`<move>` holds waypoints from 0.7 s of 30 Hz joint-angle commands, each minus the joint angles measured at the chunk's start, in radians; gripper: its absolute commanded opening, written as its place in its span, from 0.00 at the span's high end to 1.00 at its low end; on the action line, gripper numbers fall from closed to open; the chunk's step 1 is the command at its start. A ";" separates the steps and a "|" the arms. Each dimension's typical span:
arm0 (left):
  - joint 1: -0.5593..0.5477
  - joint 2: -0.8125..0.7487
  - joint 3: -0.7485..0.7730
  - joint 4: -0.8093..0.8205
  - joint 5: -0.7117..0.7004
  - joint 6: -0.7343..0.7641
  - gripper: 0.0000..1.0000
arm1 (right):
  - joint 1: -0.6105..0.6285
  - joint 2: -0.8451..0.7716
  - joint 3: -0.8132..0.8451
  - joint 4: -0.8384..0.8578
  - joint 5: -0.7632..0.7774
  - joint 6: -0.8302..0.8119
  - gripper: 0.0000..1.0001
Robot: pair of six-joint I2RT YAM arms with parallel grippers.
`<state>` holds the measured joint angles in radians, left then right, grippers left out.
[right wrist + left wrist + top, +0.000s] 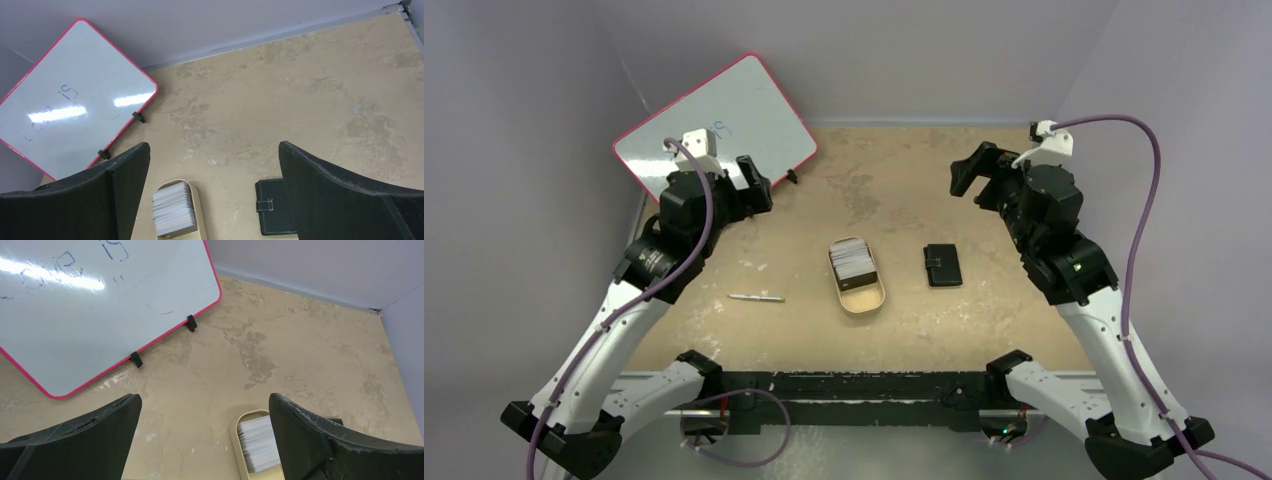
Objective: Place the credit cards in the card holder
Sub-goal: Open the card holder at the center of the board.
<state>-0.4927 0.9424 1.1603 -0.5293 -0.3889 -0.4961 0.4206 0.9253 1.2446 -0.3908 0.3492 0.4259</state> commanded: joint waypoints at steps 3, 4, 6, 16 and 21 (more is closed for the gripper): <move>-0.004 -0.011 -0.024 0.020 0.015 0.014 0.01 | 0.004 0.007 -0.013 0.068 -0.062 -0.004 0.01; -0.004 -0.014 -0.041 0.021 0.024 0.015 0.01 | 0.005 0.011 -0.019 0.072 -0.086 -0.005 0.01; -0.004 -0.019 -0.073 0.026 0.048 0.019 0.00 | 0.006 0.021 -0.033 0.083 -0.151 -0.011 0.01; -0.004 -0.032 -0.224 -0.007 0.029 0.078 0.03 | 0.007 0.121 -0.103 0.179 -0.373 -0.060 0.07; -0.004 -0.103 -0.280 0.027 0.035 0.118 0.06 | 0.024 0.241 -0.126 0.197 -0.472 -0.070 0.18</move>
<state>-0.4927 0.9142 0.9081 -0.5556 -0.3439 -0.4347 0.4240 1.1023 1.1416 -0.2634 -0.0002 0.3908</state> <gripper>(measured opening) 0.952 0.860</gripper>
